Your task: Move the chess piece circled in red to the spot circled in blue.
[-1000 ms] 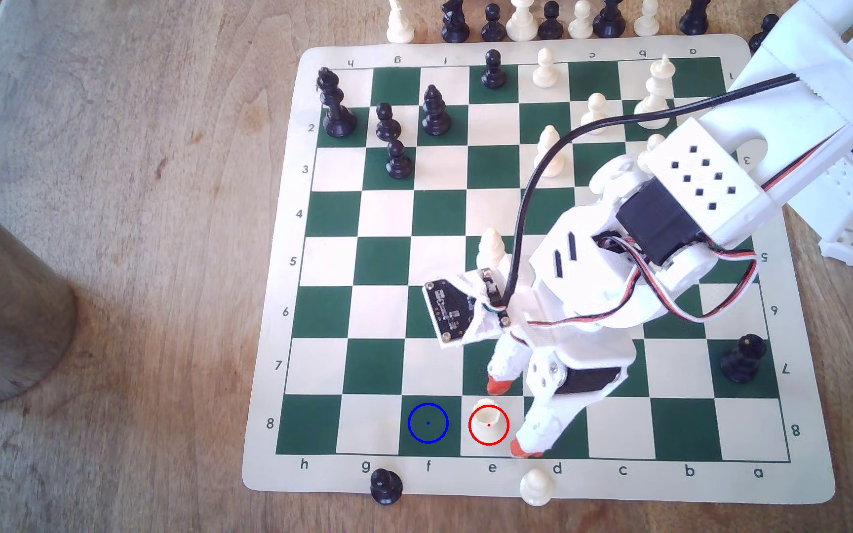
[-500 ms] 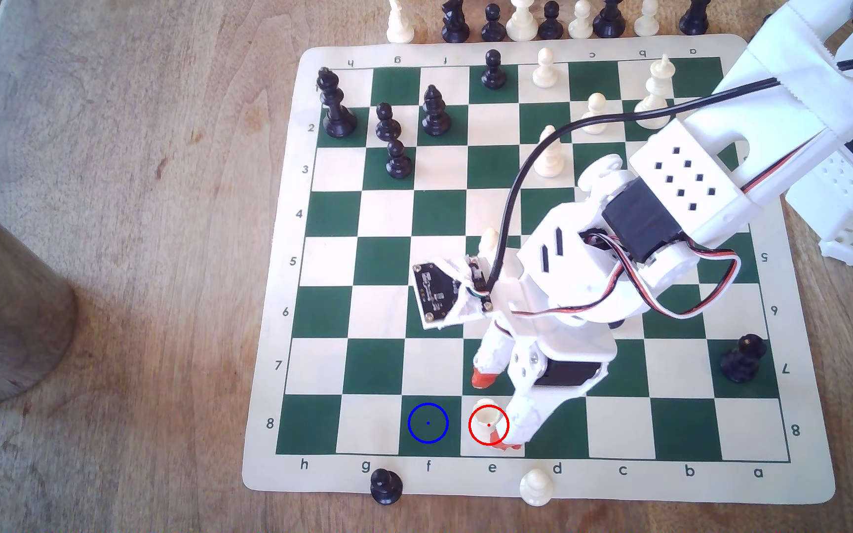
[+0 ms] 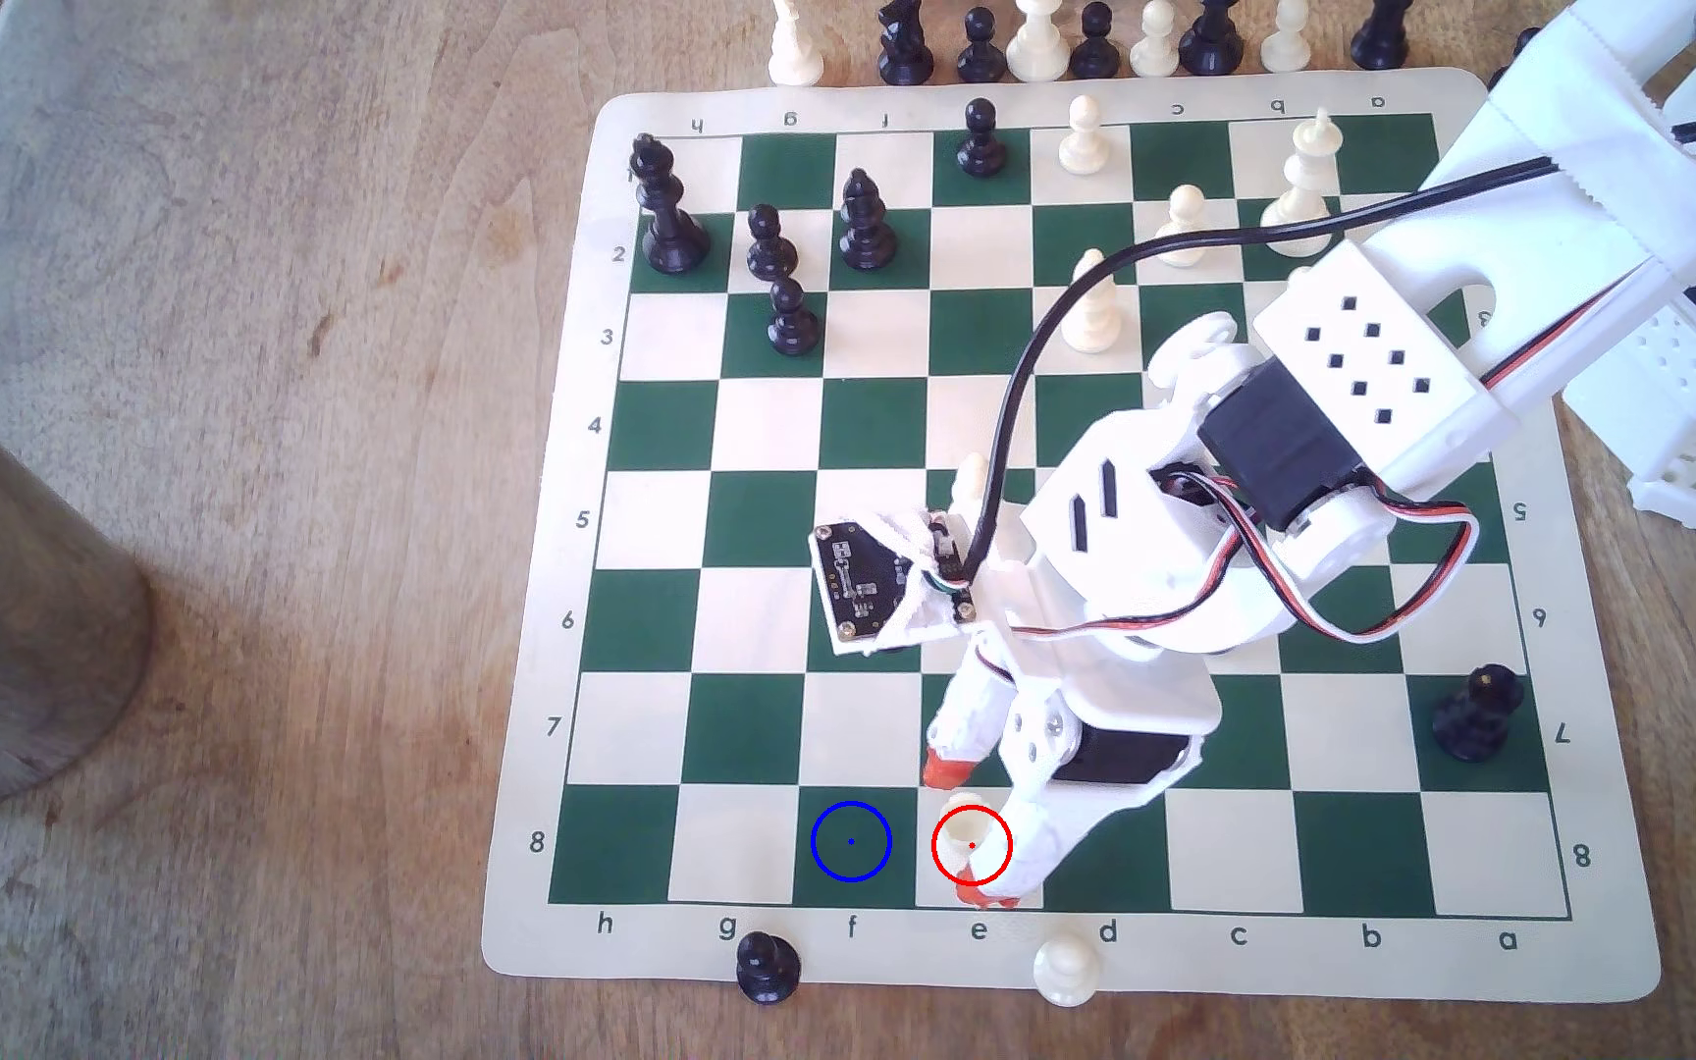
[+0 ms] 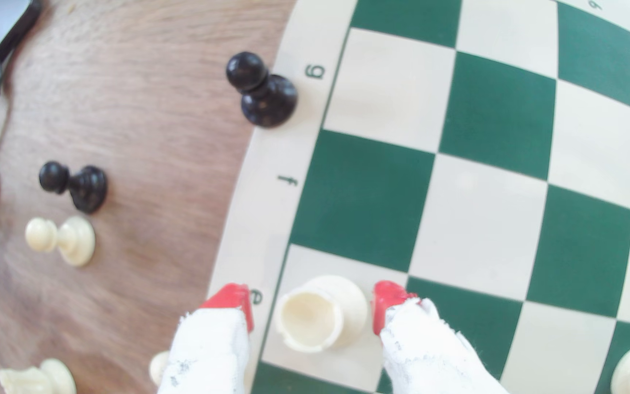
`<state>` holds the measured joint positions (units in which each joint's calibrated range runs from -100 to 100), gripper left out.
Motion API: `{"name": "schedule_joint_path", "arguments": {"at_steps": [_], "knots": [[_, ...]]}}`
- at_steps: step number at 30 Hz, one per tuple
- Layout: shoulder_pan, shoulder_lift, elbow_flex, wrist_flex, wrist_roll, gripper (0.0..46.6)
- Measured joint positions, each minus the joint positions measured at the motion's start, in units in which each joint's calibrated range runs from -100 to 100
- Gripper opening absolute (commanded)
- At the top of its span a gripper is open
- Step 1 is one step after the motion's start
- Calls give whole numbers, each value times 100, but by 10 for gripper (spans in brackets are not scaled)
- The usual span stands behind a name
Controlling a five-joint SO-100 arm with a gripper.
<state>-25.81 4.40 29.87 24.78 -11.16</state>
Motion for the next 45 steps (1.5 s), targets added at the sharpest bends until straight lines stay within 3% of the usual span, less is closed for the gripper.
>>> {"name": "schedule_joint_path", "arguments": {"at_steps": [1,5,18,32,45], "knots": [[0,0,0,0,0,82],[-52,0,0,0,0,53],[-96,-67,-63,231,0,47],[111,-712,-949,940,-54,48],[265,813,-2196,1020,-24,51]]}}
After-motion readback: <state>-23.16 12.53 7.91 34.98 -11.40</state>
